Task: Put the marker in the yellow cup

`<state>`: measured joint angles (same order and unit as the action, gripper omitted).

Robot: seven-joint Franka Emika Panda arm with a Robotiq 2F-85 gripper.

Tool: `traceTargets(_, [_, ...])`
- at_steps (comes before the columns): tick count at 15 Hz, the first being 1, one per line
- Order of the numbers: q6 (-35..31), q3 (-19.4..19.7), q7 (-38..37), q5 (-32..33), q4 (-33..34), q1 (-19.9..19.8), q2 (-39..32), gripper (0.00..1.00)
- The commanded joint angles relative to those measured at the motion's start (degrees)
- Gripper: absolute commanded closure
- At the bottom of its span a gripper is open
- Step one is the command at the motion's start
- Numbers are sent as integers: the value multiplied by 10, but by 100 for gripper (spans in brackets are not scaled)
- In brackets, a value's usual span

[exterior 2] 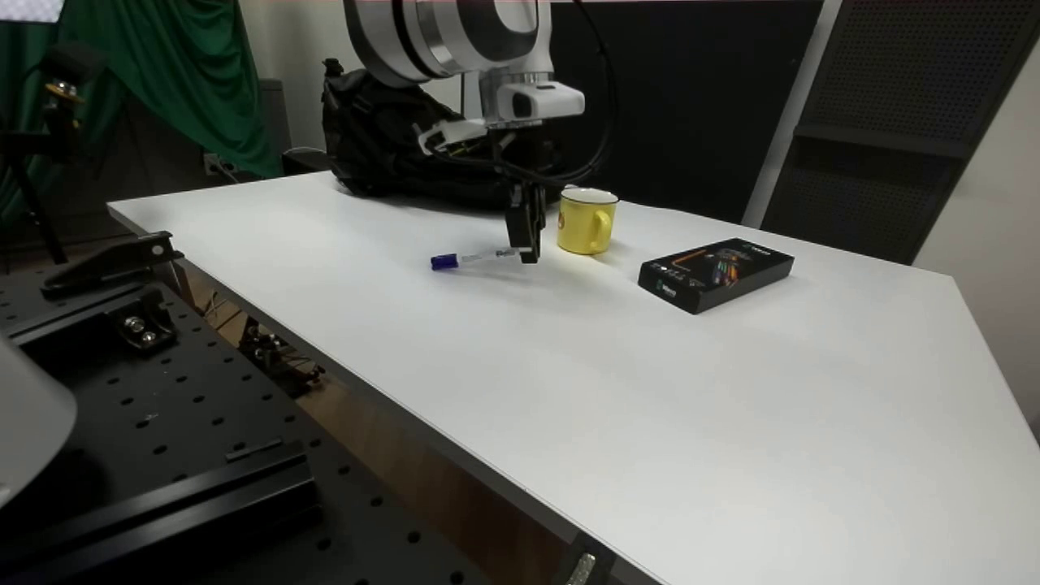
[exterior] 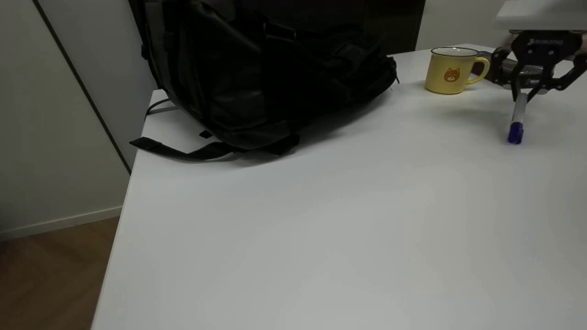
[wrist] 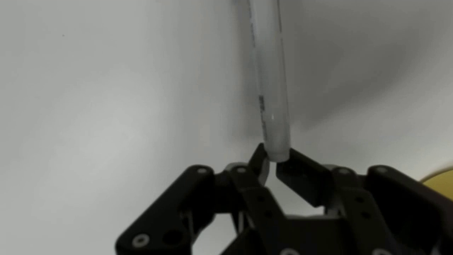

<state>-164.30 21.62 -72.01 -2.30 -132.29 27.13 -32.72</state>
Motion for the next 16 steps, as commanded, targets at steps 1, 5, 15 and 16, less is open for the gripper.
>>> traceTargets(1, [32, -21, -18, 7, 13, -18, 5, 53])
traceTargets(5, [52, -48, -12, 4, 18, -38, 10, 27])
traceTargets(15, [69, -113, 12, -10, 29, -103, -1, 0])
traceTargets(16, [67, -121, 18, -13, 29, -111, -2, 0])
